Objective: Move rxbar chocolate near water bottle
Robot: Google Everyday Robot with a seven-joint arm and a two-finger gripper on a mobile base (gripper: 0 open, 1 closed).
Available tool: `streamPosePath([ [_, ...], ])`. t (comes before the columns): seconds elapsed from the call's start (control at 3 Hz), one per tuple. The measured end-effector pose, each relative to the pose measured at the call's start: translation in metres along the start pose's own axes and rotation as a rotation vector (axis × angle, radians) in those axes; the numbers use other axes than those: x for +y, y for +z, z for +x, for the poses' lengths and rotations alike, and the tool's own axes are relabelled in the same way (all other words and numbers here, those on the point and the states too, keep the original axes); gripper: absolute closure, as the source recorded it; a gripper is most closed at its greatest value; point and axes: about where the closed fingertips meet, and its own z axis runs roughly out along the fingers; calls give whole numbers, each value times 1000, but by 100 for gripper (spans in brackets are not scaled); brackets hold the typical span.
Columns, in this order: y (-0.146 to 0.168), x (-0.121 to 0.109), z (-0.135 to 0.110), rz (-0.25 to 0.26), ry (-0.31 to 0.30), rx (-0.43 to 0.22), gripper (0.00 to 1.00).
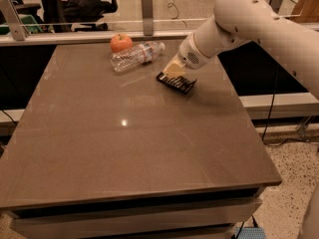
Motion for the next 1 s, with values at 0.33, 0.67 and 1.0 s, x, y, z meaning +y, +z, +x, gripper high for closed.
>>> streamPosePath([
  [0.33,-3,2,12,-11,28,23,38],
  [0.67,-7,2,19,-11,43,35,14],
  [1.0,-10,1,19,-10,46,39,0],
])
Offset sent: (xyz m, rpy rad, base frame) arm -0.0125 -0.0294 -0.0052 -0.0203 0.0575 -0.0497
